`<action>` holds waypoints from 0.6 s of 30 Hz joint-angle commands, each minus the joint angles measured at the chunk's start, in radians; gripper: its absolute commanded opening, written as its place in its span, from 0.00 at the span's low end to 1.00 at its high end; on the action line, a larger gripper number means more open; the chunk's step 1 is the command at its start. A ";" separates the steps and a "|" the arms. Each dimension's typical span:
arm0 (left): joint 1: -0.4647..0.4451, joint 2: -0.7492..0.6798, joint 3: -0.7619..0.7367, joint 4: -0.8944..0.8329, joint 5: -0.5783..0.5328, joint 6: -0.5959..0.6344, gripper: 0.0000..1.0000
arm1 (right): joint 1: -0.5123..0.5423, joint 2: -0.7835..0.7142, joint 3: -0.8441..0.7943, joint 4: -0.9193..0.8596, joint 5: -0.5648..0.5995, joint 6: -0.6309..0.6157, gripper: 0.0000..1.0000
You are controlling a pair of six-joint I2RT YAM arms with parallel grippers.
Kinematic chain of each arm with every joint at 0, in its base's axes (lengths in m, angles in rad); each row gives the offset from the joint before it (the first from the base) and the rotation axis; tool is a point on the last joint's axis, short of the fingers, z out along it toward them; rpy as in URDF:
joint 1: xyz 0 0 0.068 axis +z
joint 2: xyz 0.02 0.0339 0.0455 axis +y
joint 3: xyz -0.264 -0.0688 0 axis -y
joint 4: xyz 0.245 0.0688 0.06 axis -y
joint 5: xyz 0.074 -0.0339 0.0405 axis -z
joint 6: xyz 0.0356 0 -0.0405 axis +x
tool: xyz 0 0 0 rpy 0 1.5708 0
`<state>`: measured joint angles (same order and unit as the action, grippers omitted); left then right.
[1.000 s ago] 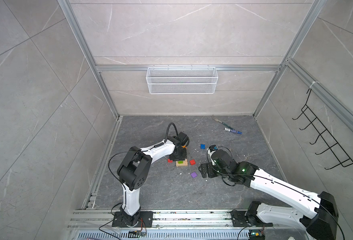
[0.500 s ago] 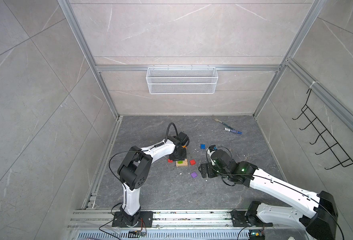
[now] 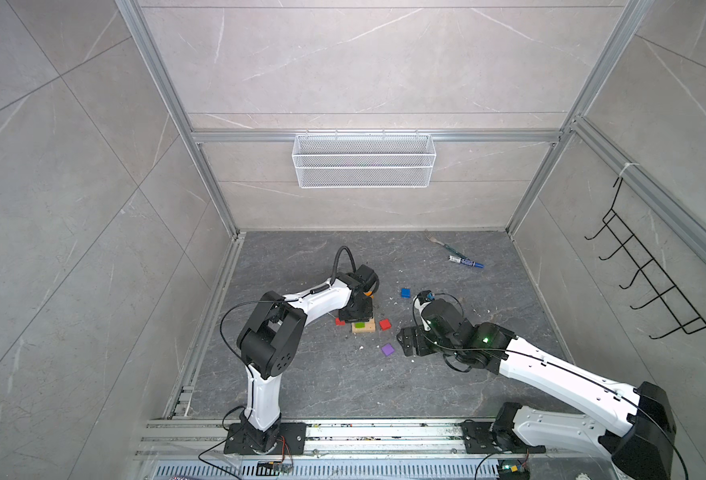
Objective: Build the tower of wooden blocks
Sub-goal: 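Lower the green bar onto the wood bars with the left gripper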
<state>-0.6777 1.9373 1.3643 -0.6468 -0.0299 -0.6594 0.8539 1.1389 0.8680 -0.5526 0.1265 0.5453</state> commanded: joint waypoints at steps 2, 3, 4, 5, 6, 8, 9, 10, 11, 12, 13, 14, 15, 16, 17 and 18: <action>0.008 0.020 0.017 -0.008 -0.025 -0.019 0.32 | -0.004 0.013 -0.014 -0.010 0.010 -0.019 0.99; 0.007 0.020 0.017 -0.009 -0.025 -0.020 0.33 | -0.004 0.013 -0.012 -0.011 0.012 -0.019 0.99; 0.008 0.020 0.017 -0.008 -0.025 -0.020 0.33 | -0.004 0.013 -0.010 -0.011 0.010 -0.019 0.99; 0.007 0.021 0.017 -0.008 -0.025 -0.021 0.34 | -0.003 0.013 -0.009 -0.009 0.011 -0.020 0.99; 0.007 0.021 0.016 -0.010 -0.026 -0.022 0.36 | -0.003 0.015 -0.009 -0.009 0.011 -0.019 0.99; 0.007 0.022 0.015 -0.008 -0.028 -0.023 0.40 | -0.004 0.019 -0.005 -0.009 0.011 -0.019 0.99; 0.008 0.022 0.013 -0.008 -0.030 -0.026 0.42 | -0.003 0.022 -0.006 -0.010 0.010 -0.020 0.99; 0.008 0.022 0.013 -0.008 -0.030 -0.026 0.42 | -0.003 0.025 -0.004 -0.009 0.011 -0.020 0.99; 0.008 0.023 0.012 -0.009 -0.030 -0.027 0.43 | -0.004 0.027 -0.003 -0.010 0.010 -0.020 0.99; 0.008 0.022 0.012 -0.009 -0.030 -0.028 0.44 | -0.004 0.028 -0.001 -0.008 0.009 -0.022 0.99; 0.007 0.020 0.010 -0.007 -0.031 -0.032 0.45 | -0.003 0.029 -0.001 -0.008 0.008 -0.021 0.99; 0.008 0.019 0.005 -0.002 -0.030 -0.034 0.46 | -0.003 0.030 0.000 -0.007 0.007 -0.022 0.99; 0.008 0.017 0.002 0.003 -0.030 -0.037 0.47 | -0.003 0.031 0.001 -0.006 0.007 -0.022 0.99; 0.007 0.015 0.003 0.006 -0.028 -0.039 0.47 | -0.004 0.033 0.002 -0.006 0.007 -0.024 0.99; 0.008 0.015 0.002 0.006 -0.026 -0.039 0.48 | -0.003 0.034 0.005 -0.007 0.006 -0.025 0.99; 0.009 0.014 0.003 0.006 -0.025 -0.040 0.48 | -0.004 0.036 0.006 -0.007 0.007 -0.025 0.99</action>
<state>-0.6777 1.9457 1.3647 -0.6361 -0.0460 -0.6823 0.8539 1.1645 0.8680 -0.5526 0.1261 0.5381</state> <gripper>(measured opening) 0.479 0.992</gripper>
